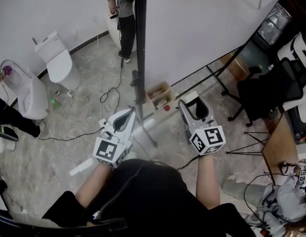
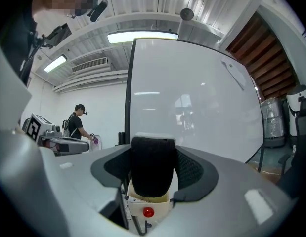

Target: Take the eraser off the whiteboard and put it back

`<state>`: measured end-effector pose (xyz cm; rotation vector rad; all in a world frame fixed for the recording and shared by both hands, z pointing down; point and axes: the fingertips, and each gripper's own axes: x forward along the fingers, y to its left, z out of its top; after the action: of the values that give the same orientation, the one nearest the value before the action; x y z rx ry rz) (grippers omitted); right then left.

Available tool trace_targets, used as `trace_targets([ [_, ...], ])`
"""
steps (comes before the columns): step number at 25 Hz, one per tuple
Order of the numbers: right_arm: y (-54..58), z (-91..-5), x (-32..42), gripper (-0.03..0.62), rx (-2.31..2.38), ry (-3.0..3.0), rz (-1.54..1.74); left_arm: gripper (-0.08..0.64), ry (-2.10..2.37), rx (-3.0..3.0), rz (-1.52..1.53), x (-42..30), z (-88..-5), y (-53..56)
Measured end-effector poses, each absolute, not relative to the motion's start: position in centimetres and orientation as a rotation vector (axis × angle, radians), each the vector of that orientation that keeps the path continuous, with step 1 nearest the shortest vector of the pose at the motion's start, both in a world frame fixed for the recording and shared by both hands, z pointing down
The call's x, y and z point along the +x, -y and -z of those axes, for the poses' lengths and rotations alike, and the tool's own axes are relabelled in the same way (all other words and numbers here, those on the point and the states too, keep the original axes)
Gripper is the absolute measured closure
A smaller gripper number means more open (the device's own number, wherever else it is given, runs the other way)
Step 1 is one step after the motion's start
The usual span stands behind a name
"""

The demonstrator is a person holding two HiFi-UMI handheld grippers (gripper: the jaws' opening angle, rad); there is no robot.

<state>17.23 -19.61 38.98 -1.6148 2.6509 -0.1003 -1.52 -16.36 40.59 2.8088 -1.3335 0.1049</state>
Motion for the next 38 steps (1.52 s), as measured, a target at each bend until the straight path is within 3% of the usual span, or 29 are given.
trace_targets([
  [18,12.2,-38.5,20.0,0.325,-1.778,-2.563,0.058,0.554,1.283,2.852,-0.037,-1.5,-40.0,15.5],
  [38,12.4,-37.4,18.3,0.325,-1.755,-2.558,0.038,0.554,1.258,2.856,-0.028,-2.6,-40.0,15.8],
])
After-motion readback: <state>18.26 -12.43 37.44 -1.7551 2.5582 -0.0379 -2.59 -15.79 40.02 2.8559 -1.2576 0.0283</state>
